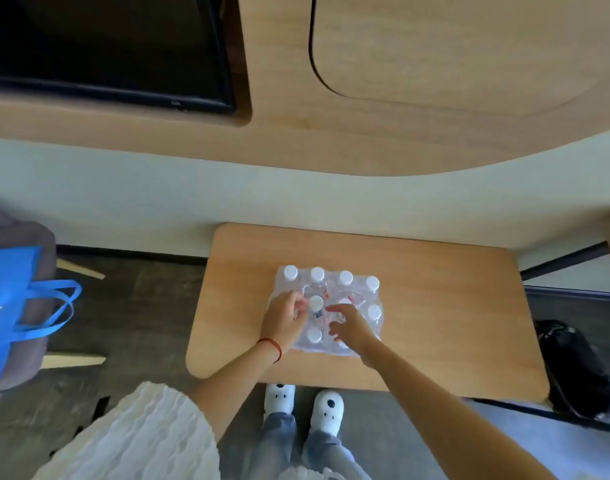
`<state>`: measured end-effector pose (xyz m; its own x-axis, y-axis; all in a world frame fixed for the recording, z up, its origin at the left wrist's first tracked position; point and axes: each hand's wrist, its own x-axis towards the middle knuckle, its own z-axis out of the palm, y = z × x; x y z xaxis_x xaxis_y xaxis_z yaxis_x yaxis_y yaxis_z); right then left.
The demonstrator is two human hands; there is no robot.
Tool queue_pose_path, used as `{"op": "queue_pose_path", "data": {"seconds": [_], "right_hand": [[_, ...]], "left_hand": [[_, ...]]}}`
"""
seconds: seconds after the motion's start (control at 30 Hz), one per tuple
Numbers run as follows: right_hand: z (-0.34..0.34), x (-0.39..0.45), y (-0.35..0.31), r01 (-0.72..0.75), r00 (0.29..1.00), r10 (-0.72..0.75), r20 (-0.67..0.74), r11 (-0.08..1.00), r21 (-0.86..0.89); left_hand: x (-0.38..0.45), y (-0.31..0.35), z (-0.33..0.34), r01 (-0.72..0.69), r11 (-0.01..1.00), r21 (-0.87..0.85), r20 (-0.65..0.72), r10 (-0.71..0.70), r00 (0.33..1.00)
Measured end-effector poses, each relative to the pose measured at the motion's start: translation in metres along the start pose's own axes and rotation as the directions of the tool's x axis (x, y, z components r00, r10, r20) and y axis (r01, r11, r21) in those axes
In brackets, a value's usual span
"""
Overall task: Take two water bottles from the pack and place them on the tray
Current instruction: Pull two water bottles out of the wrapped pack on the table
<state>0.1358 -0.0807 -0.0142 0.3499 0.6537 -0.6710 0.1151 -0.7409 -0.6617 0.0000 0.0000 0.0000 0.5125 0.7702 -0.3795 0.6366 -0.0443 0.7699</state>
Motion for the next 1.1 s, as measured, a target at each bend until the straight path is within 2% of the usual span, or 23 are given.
{"op": "queue_pose_path", "data": {"seconds": [0.13,0.27,0.33,0.4,0.5,0.6,0.67,0.7,0.77,0.8,0.9,1.0,1.1], "right_hand": [[0.005,0.022,-0.003,0.091,0.994,-0.107,-0.029,0.938,-0.334],[0.010,0.036,-0.004,0.078,0.997,-0.079,0.026,0.780,-0.621],[0.010,0.038,-0.005,0.098,0.995,-0.079,0.060,0.701,-0.706],[0.005,0.034,-0.007,0.124,0.991,-0.124,0.046,0.740,-0.661],[-0.018,0.014,0.006,0.156,0.978,-0.202,-0.059,0.884,-0.442],[-0.049,-0.016,0.036,0.100,0.984,-0.135,-0.115,0.959,-0.265],[-0.066,-0.031,0.058,0.014,0.980,-0.067,-0.190,0.964,-0.266],[-0.071,-0.035,0.065,0.007,0.961,-0.084,-0.262,0.960,-0.281],[-0.071,-0.035,0.065,0.103,0.898,-0.238,-0.371,0.932,-0.348],[-0.066,-0.030,0.057,0.171,0.872,-0.321,-0.369,0.907,-0.384],[-0.035,-0.001,0.029,0.283,0.877,-0.438,-0.197,0.803,-0.524],[-0.008,0.033,0.005,0.149,0.949,-0.298,-0.098,0.703,-0.695],[-0.004,0.051,-0.003,0.043,0.969,-0.223,-0.108,0.580,-0.814]], "left_hand": [[0.022,-0.013,0.010,-0.163,0.955,0.247,-0.017,0.173,0.985],[0.034,-0.027,0.022,-0.209,0.906,0.368,0.088,0.190,0.978],[0.036,-0.035,0.025,-0.216,0.885,0.413,0.120,0.182,0.976],[0.036,-0.040,0.026,-0.232,0.864,0.446,0.134,0.191,0.972],[0.035,-0.045,0.028,-0.256,0.856,0.449,0.152,0.209,0.966],[0.037,-0.047,0.032,-0.270,0.853,0.447,0.144,0.229,0.963],[0.038,-0.048,0.035,-0.273,0.852,0.446,0.103,0.254,0.962],[0.039,-0.049,0.037,-0.275,0.849,0.452,0.077,0.270,0.960],[0.040,-0.053,0.043,-0.282,0.841,0.462,0.029,0.304,0.952],[0.040,-0.055,0.045,-0.282,0.840,0.464,0.003,0.316,0.949],[0.039,-0.059,0.050,-0.264,0.829,0.493,-0.036,0.323,0.946],[0.038,-0.060,0.051,-0.251,0.814,0.524,-0.045,0.321,0.946],[0.038,-0.060,0.052,-0.254,0.800,0.544,-0.034,0.323,0.946]]}}
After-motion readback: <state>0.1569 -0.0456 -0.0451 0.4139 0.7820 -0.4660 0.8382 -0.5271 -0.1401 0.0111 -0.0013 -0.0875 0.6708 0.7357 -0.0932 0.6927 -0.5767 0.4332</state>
